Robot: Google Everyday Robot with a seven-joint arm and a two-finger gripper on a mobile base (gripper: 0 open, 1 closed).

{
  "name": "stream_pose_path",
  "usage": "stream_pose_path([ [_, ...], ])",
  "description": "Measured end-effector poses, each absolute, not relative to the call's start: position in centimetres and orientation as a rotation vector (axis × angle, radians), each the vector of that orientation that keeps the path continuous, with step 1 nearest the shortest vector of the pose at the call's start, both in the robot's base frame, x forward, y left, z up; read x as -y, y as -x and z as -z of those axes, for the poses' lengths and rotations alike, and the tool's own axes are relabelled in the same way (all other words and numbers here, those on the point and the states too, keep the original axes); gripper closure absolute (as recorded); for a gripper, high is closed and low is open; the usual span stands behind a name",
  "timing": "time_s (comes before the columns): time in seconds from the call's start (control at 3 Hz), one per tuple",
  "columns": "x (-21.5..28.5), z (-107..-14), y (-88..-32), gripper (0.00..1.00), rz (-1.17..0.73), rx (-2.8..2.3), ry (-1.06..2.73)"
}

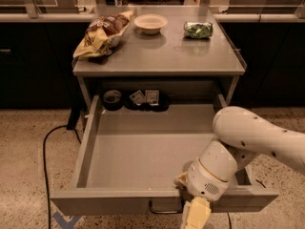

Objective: Open top drawer

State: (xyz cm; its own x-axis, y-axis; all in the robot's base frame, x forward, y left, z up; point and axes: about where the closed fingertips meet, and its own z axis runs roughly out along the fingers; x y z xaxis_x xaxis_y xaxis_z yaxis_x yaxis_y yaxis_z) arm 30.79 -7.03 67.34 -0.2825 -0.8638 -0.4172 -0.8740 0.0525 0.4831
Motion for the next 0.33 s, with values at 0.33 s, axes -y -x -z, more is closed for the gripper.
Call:
stream_pose_path([
  [0.33,7.03,-67.34,-30.79,0.00,-1.061,-2.268,1.873],
])
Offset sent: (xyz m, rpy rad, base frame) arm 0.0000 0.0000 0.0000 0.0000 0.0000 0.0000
